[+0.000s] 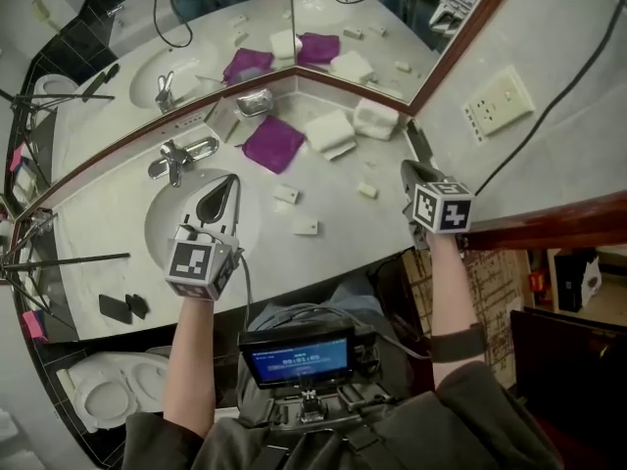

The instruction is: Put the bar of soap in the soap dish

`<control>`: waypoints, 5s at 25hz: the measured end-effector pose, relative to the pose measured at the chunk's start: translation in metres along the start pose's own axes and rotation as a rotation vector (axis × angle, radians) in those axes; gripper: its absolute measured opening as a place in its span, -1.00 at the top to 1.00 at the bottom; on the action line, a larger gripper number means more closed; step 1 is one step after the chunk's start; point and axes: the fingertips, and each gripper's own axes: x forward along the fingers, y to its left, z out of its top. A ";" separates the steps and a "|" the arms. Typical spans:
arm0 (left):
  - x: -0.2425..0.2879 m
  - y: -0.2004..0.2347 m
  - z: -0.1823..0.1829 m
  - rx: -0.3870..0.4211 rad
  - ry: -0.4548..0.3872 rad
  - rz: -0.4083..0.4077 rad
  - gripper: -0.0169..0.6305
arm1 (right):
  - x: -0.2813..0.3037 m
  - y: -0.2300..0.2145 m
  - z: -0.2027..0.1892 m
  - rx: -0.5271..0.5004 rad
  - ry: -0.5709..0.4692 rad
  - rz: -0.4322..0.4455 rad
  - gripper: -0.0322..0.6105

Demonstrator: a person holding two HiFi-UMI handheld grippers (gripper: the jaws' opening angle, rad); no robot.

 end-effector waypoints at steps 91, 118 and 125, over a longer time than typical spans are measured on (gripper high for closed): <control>0.169 0.051 -0.103 -0.087 0.263 0.162 0.55 | 0.153 0.165 -0.002 -0.240 0.156 0.344 0.90; 0.307 0.170 -0.181 -0.014 0.434 0.201 0.55 | 0.308 0.208 0.014 -0.401 0.220 0.517 0.90; 0.316 0.174 -0.188 -0.020 0.449 0.204 0.55 | 0.312 0.197 0.016 -0.380 0.220 0.505 0.90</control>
